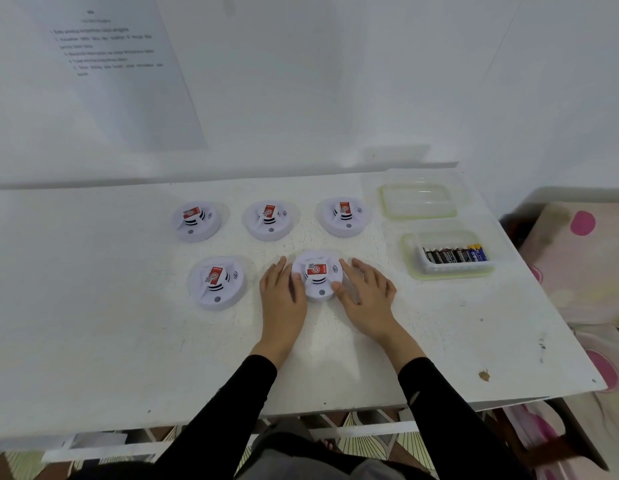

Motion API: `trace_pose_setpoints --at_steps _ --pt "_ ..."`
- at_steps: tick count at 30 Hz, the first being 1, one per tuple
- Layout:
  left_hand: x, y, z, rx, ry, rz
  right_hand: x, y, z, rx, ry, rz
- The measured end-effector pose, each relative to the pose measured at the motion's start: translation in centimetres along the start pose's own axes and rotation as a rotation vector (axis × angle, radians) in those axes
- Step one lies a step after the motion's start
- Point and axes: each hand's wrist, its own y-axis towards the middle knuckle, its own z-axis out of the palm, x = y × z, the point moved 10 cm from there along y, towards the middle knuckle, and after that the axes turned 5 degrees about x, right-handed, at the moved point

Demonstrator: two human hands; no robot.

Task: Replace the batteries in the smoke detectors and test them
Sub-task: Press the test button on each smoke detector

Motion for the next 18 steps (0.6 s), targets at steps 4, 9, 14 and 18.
trace_pose_setpoints --at_steps 4,9,14,18 --pt "0.4 0.1 -0.1 0.031 -0.047 -0.032 0.2 -0.2 0.0 -0.011 -0.001 -0.011" --pt "-1.6 -1.4 -2.6 0.064 -0.150 0.163 2.7 -2.5 -2.0 -0.311 0.205 -0.179" --pt "-1.8 -1.7 -8.6 -0.042 -0.129 0.342 11.3 -3.5 1.2 -0.197 0.425 -0.453" --pt "1.5 -0.9 -14.3 -0.176 -0.217 0.244 14.8 -2.2 6.1 -0.038 0.434 -0.352"
